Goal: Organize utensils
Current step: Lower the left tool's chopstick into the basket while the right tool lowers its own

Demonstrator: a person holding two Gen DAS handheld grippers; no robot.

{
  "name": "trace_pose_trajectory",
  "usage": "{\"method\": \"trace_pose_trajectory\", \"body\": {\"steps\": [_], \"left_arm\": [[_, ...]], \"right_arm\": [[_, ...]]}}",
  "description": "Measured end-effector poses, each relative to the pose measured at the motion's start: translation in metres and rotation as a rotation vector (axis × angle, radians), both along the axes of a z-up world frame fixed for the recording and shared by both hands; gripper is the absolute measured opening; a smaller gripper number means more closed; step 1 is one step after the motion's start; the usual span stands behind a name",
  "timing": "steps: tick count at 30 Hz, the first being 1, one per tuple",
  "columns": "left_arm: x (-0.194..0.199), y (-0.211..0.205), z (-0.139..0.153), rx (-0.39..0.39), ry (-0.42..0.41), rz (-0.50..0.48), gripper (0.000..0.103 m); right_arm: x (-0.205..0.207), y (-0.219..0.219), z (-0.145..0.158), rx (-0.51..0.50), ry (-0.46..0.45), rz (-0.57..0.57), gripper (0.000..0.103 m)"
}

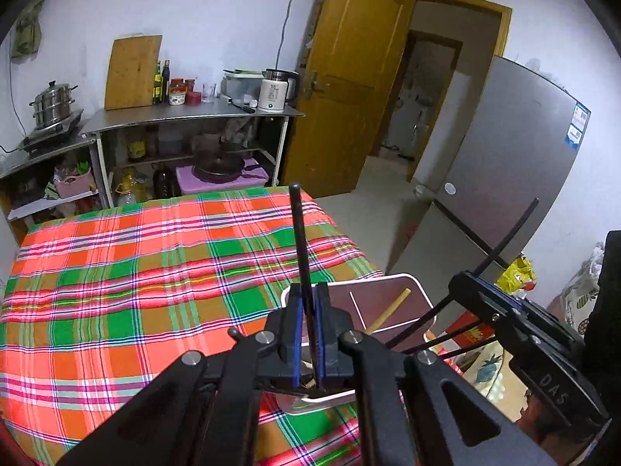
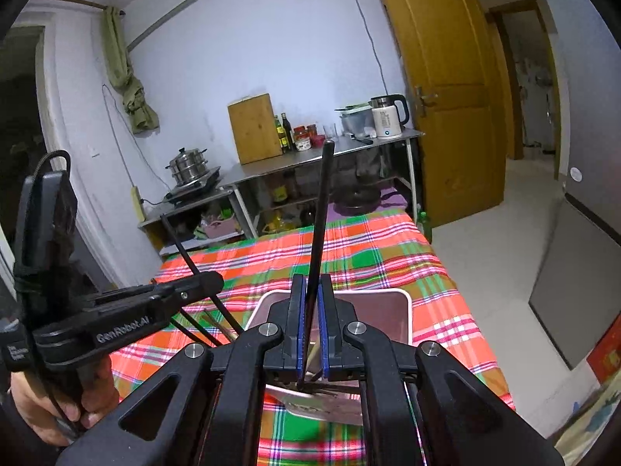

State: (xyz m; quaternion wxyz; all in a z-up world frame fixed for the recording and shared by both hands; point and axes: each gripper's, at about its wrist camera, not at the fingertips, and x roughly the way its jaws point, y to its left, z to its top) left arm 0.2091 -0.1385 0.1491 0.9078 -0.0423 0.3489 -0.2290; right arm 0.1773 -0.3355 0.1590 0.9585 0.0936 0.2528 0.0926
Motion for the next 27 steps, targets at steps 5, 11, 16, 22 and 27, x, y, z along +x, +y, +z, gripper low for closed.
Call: {"method": "trace_pose_trajectory", "body": {"steps": [5, 11, 16, 22, 27], "left_arm": [[-0.006, 0.000, 0.010, 0.000, -0.036, -0.004, 0.006], [-0.004, -0.004, 0.004, 0.025, -0.026, -0.011, 0.006], [-0.001, -0.006, -0.004, 0.028, -0.004, -0.019, 0.006], [0.000, -0.003, -0.010, 0.020, 0.024, -0.017, 0.008], [-0.004, 0.001, -0.011, -0.008, 0.021, -0.026, 0.025]], "right_arm": [[0.000, 0.010, 0.008, -0.028, -0.015, 0.020, 0.006], [0.008, 0.016, 0.002, -0.037, 0.006, 0.034, 0.005], [0.012, 0.015, -0.005, -0.036, 0.029, 0.030, 0.005], [0.017, 0.013, -0.014, -0.030, 0.067, 0.040, 0.006], [0.015, 0.010, -0.015, -0.015, 0.078, 0.040, 0.006]]}}
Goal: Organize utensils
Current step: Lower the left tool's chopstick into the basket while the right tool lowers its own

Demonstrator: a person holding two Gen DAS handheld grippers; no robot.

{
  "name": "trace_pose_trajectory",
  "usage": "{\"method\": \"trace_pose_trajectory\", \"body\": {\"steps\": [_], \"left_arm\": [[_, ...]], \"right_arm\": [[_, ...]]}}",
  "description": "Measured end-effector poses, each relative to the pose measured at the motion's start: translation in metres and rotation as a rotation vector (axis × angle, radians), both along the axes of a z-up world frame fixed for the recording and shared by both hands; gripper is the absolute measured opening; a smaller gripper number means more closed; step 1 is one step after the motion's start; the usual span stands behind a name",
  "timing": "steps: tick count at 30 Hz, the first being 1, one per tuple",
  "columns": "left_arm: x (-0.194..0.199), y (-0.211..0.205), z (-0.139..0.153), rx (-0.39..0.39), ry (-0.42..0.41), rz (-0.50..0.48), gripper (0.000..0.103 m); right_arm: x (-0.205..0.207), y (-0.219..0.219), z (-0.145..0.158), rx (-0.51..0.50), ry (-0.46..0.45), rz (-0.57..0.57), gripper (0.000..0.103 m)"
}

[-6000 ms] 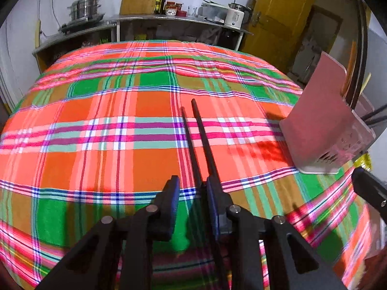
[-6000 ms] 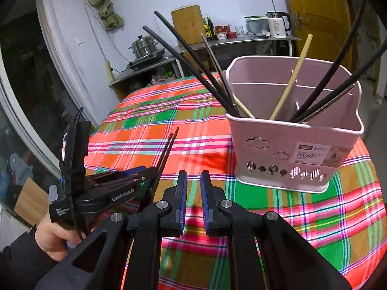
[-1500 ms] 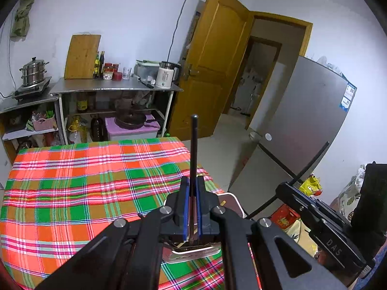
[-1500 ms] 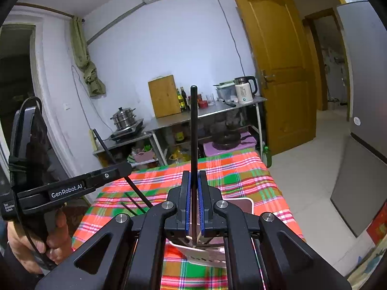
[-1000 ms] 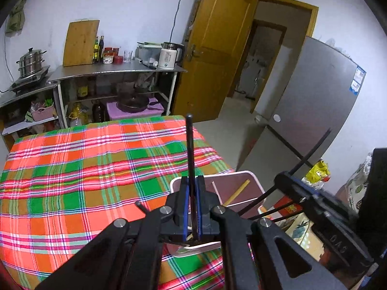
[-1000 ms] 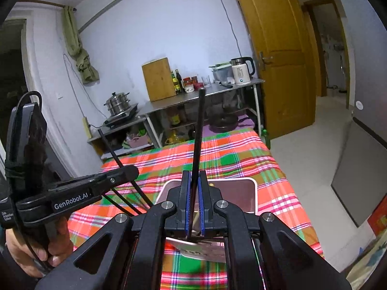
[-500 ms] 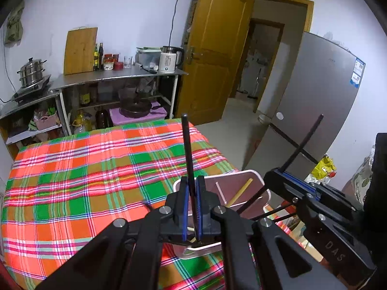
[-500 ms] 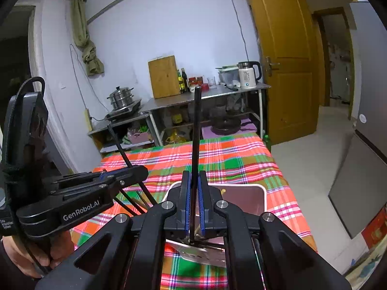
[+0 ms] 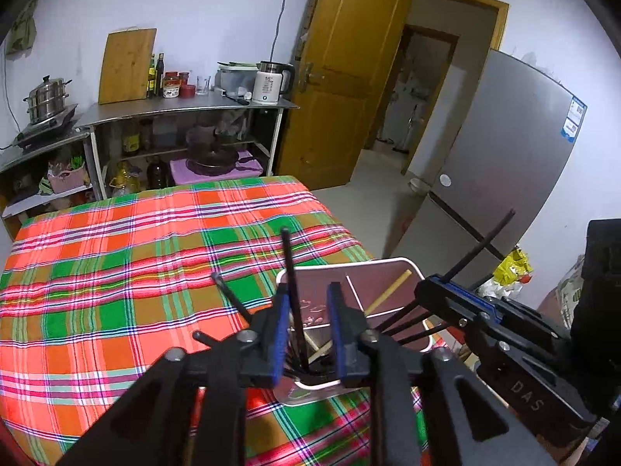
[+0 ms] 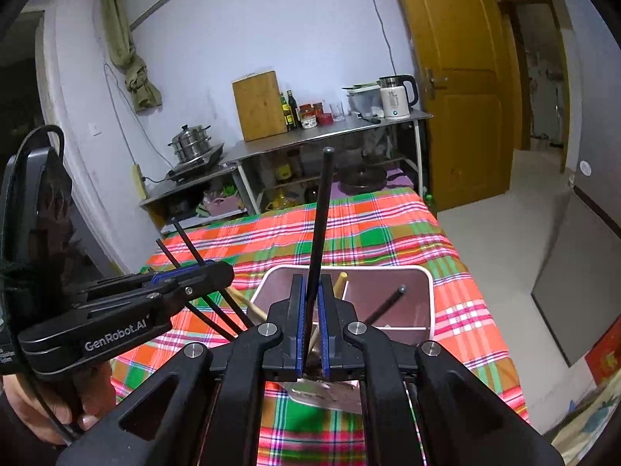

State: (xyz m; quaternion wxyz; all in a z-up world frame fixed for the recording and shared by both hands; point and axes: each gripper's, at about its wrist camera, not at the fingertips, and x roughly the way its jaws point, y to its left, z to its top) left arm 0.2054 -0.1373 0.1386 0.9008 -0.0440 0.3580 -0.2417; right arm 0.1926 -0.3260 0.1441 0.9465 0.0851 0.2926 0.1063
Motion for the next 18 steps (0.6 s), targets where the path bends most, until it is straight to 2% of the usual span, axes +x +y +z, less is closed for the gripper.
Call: {"method": "trace_pose_trajectory", "body": {"steps": [7, 16, 18], "left_arm": [[-0.010, 0.009, 0.013, -0.048, -0.041, 0.011, 0.037], [-0.026, 0.024, 0.029, -0.081, -0.089, 0.034, 0.039], [-0.027, 0.025, 0.029, -0.077, -0.088, 0.040, 0.039]], "right_arm": [[-0.010, -0.002, 0.013, -0.004, -0.041, -0.007, 0.010], [-0.025, -0.005, 0.025, 0.009, -0.091, -0.018, 0.010], [-0.025, -0.004, 0.025, -0.002, -0.093, -0.026, 0.004]]}}
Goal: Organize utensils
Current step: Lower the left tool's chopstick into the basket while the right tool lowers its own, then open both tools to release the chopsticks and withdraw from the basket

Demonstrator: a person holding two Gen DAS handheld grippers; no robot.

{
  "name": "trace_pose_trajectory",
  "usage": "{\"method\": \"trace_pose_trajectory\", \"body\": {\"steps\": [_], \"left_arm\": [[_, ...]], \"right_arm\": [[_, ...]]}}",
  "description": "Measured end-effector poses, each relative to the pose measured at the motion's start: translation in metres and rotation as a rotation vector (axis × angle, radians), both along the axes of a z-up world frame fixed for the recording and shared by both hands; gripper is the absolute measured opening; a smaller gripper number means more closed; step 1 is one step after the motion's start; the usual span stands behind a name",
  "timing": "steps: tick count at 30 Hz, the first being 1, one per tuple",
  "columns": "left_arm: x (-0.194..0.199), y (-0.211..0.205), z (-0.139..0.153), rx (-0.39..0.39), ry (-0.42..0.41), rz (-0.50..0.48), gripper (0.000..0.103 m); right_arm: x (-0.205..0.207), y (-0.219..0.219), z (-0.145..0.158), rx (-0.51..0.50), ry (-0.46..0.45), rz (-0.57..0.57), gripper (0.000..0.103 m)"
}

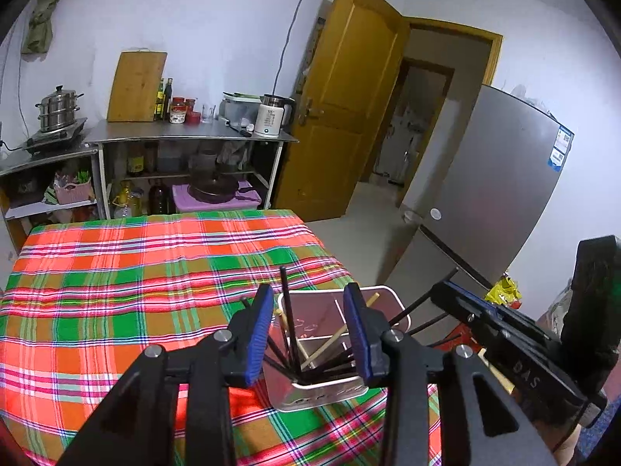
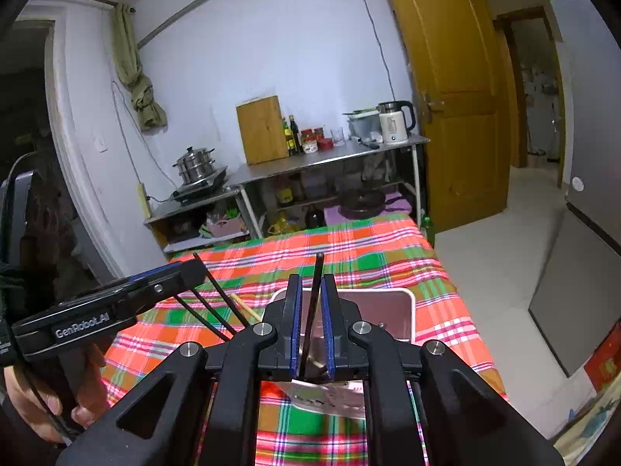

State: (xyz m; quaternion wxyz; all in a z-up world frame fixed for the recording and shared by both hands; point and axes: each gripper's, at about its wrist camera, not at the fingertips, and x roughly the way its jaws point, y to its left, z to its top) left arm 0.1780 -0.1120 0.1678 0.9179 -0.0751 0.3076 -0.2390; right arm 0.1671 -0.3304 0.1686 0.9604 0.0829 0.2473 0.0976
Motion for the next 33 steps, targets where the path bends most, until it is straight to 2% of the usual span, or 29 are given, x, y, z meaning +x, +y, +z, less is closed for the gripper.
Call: {"method": "trace_pose_trajectory", "body": {"steps": [6, 12, 14, 16, 19, 25, 29, 33], "left_arm": [[-0.001, 0.003, -0.005, 0.007, 0.013, 0.011, 0.039], [0.016, -0.001, 0.002, 0.009, -0.011, 0.019, 0.039], [0.022, -0.004, 0.001, -0.001, -0.005, 0.014, 0.034], [0.024, -0.009, -0.002, 0.002, 0.000, 0.002, 0.015], [0.027, -0.016, -0.011, 0.015, 0.024, -0.014, 0.006], [0.025, -0.019, -0.018, 0.030, 0.041, -0.019, 0.006], [0.015, -0.011, -0.008, 0.009, 0.016, -0.007, 0.009], [-0.001, -0.005, -0.001, 0.012, -0.013, 0.005, 0.028]], "right_arm": [[0.016, -0.001, -0.016, 0.051, 0.064, 0.010, 0.004], [0.012, -0.002, -0.009, 0.056, 0.032, 0.010, 0.004], [0.014, -0.003, -0.008, 0.052, 0.032, 0.012, 0.004], [0.017, -0.001, -0.011, 0.034, 0.039, 0.009, 0.004], [0.021, 0.002, -0.019, 0.026, 0.055, 0.011, 0.004], [0.020, 0.001, -0.019, 0.026, 0.078, 0.016, 0.002], [0.006, -0.002, -0.006, 0.038, 0.031, 0.014, 0.011], [-0.009, -0.001, 0.003, 0.026, -0.003, 0.008, 0.012]]}}
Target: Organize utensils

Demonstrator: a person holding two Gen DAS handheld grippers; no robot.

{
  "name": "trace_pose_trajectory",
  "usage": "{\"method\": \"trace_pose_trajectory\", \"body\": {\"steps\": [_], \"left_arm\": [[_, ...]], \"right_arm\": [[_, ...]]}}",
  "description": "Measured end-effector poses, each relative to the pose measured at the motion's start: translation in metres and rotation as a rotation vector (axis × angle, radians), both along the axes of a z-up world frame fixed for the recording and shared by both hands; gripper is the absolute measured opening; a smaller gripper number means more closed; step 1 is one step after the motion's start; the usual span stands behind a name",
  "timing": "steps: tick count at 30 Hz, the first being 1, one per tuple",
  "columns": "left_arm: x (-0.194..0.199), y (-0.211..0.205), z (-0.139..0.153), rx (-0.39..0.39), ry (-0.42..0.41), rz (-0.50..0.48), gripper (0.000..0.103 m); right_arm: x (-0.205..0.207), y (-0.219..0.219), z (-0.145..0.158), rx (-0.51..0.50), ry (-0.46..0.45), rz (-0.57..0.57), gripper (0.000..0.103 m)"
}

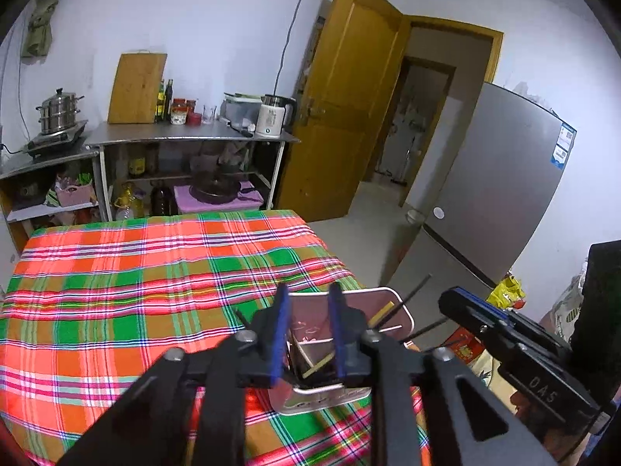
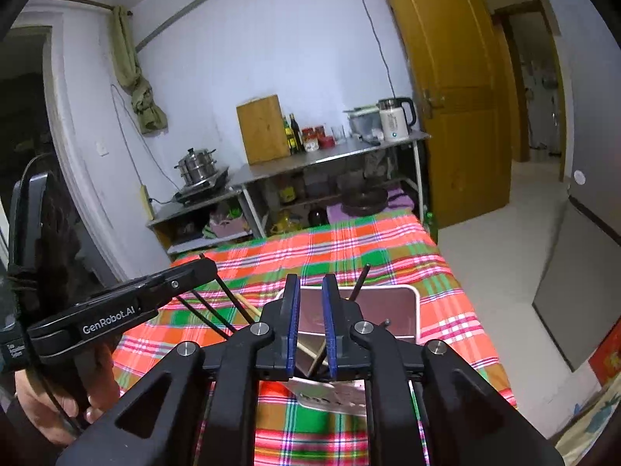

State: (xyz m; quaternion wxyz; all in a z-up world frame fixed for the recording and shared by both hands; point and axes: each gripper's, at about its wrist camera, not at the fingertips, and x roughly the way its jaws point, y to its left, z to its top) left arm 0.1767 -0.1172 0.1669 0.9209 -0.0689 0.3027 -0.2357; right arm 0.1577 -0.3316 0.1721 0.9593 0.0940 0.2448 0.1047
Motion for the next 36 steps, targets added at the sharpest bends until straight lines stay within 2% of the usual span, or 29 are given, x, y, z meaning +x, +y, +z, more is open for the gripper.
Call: {"method": "trace_pose_trajectory", "body": {"steps": [4, 8, 12, 15, 24, 36], "left_arm": [[-0.020, 0.004, -0.001, -0.002, -0.013, 0.002, 0.038], [-0.042, 0.006, -0.011, 0.007, -0.024, 0.005, 0.043], [-0.062, 0.005, -0.023, 0.031, -0.033, 0.003, 0.047], [-0.079, 0.004, -0.034, 0.048, -0.053, 0.006, 0.049], [-0.115, 0.006, -0.061, 0.060, -0.096, 0.027, 0.051], [-0.139, 0.010, -0.104, 0.071, -0.080, 0.038, 0.051]], "right_arm": [[-0.021, 0.003, -0.002, -0.020, -0.017, 0.002, 0.013], [-0.040, 0.003, -0.012, -0.023, -0.015, 0.000, 0.014], [-0.056, 0.005, -0.026, -0.032, -0.008, 0.006, 0.024], [-0.069, 0.007, -0.036, -0.039, -0.006, 0.005, 0.026], [-0.092, 0.013, -0.069, -0.082, 0.006, -0.004, 0.027], [-0.109, 0.021, -0.102, -0.123, 0.019, -0.026, 0.027]]}}
